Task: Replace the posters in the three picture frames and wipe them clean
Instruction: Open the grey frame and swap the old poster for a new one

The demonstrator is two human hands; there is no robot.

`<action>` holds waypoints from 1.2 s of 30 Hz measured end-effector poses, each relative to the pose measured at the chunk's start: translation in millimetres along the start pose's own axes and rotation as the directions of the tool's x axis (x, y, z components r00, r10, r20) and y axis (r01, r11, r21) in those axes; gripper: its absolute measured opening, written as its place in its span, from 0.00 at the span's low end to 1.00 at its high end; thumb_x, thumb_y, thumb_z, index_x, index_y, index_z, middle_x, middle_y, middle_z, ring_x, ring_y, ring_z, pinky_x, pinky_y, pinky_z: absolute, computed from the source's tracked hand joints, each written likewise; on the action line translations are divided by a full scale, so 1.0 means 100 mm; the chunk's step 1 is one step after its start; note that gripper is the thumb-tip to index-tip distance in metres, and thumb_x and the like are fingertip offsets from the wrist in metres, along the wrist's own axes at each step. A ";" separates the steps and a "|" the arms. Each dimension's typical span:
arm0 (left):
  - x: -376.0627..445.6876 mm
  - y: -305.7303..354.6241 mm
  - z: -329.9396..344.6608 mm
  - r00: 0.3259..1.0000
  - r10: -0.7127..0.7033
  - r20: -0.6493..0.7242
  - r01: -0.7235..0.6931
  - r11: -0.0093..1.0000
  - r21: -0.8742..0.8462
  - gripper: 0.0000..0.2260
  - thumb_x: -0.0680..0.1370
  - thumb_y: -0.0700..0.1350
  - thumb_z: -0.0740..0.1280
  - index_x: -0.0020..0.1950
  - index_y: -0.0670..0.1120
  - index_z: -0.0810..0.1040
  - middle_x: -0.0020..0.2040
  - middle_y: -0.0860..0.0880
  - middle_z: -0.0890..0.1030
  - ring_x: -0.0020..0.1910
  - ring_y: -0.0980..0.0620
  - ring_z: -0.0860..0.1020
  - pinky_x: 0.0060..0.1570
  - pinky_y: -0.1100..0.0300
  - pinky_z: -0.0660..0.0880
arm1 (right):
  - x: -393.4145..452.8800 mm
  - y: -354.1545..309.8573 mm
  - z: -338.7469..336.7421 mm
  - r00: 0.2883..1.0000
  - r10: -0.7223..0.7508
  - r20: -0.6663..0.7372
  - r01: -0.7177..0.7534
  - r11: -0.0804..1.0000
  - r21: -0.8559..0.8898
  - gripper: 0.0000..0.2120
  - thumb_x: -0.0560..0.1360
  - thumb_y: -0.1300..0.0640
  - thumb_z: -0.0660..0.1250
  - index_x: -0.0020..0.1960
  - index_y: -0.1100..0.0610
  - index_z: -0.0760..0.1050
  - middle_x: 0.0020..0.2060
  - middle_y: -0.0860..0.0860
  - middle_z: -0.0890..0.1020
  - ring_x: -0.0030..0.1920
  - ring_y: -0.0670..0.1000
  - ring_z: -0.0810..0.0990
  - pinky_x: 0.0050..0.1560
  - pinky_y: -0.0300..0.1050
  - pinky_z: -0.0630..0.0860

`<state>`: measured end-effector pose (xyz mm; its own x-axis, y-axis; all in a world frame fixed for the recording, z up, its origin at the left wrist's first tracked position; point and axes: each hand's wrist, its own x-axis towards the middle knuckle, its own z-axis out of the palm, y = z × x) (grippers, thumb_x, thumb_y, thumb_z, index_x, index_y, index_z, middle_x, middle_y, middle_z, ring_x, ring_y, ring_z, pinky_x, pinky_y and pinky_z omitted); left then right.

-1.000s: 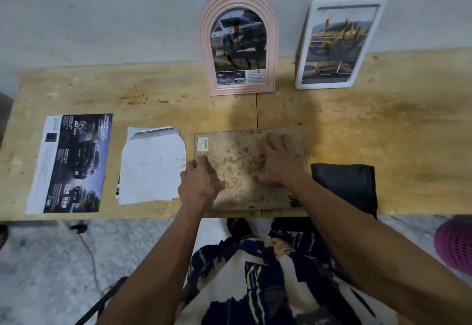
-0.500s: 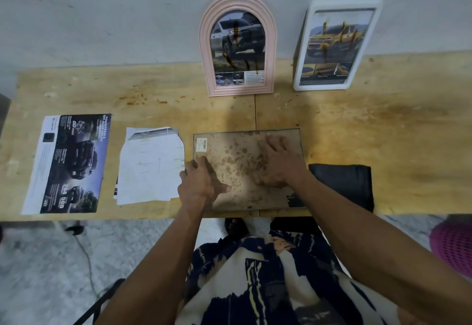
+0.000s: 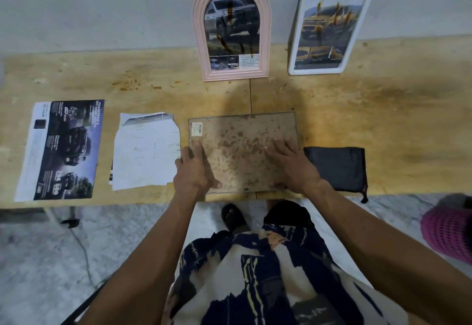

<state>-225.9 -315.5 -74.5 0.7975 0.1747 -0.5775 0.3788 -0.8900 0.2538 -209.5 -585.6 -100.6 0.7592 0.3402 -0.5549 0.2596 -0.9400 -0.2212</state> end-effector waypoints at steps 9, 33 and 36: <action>-0.12 -0.03 0.06 0.996 -0.036 -0.084 0.027 0.994 -0.109 0.41 0.61 0.48 0.84 0.68 0.47 0.64 0.67 0.45 0.67 0.64 0.41 0.65 0.44 0.47 0.71 | -0.06 -0.19 -0.11 0.990 0.119 -0.077 -0.110 0.988 0.107 0.45 0.68 0.52 0.78 0.77 0.44 0.57 0.78 0.49 0.53 0.77 0.58 0.49 0.73 0.56 0.61; -0.37 -0.19 -0.28 0.941 -0.278 -0.194 0.079 0.736 -0.672 0.30 0.67 0.49 0.81 0.65 0.43 0.76 0.54 0.47 0.81 0.50 0.47 0.80 0.55 0.53 0.78 | -0.40 -0.27 -0.25 0.756 0.511 -0.408 -0.125 0.725 0.677 0.27 0.69 0.44 0.75 0.62 0.58 0.75 0.58 0.56 0.76 0.58 0.56 0.75 0.52 0.47 0.73; -0.37 -0.20 -0.52 0.931 -0.237 -0.278 -0.016 0.734 -0.679 0.23 0.66 0.56 0.78 0.56 0.46 0.81 0.52 0.48 0.83 0.51 0.47 0.81 0.53 0.52 0.79 | -0.47 -0.27 -0.48 0.784 0.460 -0.416 -0.075 0.737 0.672 0.29 0.66 0.37 0.75 0.58 0.56 0.78 0.54 0.50 0.78 0.52 0.48 0.77 0.46 0.39 0.73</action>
<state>-238.9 -282.6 -17.6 0.7829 0.4912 -0.3818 0.5844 -0.3705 0.7219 -223.5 -577.0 -30.3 0.9632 -0.1755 -0.2035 -0.2674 -0.7020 -0.6601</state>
